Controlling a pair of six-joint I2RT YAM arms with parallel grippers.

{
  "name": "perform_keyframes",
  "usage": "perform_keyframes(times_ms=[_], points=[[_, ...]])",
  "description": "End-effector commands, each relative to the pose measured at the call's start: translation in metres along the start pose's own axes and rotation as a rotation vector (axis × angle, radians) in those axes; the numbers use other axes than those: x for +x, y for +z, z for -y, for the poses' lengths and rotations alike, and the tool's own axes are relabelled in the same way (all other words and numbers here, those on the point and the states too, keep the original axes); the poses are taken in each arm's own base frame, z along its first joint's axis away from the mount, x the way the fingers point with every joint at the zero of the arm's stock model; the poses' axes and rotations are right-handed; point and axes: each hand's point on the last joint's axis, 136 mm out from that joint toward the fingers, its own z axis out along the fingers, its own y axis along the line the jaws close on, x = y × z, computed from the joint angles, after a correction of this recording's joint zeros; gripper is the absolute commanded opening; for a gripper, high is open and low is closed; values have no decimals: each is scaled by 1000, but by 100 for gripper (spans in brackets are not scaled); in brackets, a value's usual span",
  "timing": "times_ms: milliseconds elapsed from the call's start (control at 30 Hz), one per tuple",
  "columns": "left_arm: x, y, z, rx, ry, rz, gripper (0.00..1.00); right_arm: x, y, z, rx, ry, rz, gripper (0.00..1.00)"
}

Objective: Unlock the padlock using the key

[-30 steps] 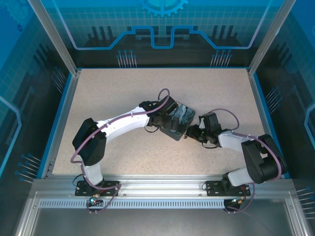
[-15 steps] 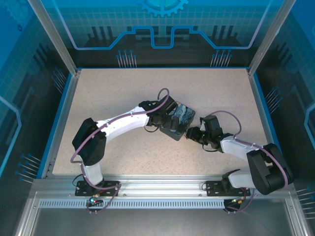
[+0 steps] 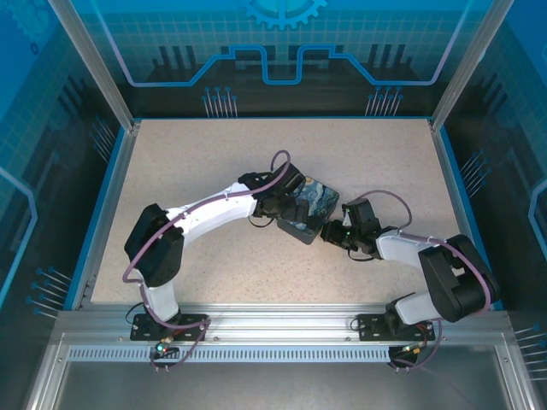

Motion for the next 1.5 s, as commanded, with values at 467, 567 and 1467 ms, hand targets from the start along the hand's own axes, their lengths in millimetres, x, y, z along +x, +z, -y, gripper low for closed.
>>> perform_keyframes(times_ms=[467, 567, 1467], points=[[5, 13, -10, -22, 29, -19, 99, -1, 6, -3, 39, -51, -22, 18], [7, 20, -14, -46, 37, -22, 99, -1, 4, -3, 50, -55, -28, 14], [27, 66, -50, -321, 202, -46, 99, -19, -3, -16, 164, 269, -95, 0]])
